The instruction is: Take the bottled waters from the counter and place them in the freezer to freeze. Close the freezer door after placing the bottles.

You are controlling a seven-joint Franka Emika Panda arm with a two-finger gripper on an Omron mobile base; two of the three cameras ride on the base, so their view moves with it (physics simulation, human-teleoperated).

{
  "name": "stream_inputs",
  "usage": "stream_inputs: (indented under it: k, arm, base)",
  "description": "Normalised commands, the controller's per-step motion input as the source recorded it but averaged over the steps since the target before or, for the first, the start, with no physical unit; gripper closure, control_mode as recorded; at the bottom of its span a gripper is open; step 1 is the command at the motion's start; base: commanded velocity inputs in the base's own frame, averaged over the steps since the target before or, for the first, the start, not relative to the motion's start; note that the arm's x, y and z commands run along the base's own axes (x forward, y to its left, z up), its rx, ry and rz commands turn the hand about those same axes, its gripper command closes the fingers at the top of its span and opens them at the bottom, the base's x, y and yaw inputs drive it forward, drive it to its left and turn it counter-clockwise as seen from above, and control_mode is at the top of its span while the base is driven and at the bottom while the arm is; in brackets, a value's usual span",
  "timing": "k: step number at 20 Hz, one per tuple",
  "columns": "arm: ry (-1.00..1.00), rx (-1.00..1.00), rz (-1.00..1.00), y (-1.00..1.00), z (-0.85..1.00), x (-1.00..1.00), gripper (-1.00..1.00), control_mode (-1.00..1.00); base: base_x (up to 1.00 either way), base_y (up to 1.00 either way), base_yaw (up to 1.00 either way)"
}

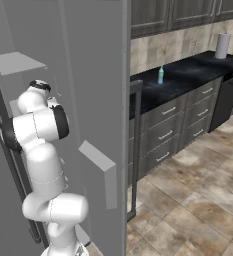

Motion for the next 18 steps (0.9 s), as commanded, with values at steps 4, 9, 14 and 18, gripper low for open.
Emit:
stream_inputs:
  k: [4, 9, 14, 18]
  arm:
    - [0.00, 0.00, -0.03, -0.24, 0.00, 0.00, -1.00, -1.00]
    - [0.00, 0.00, -0.14, -0.42, 0.06, 0.00, -1.00, -1.00]
    - [0.00, 0.00, -0.13, -0.58, 0.15, 0.00, -1.00, -1.00]
    - [0.00, 0.02, -0.06, -0.86, 0.04, 0.00, -1.00, -1.00]
  base:
    - [0.00, 0.00, 0.00]
    - [0.00, 0.00, 0.00]
    - [0.00, 0.00, 0.00]
    - [0.00, 0.00, 0.00]
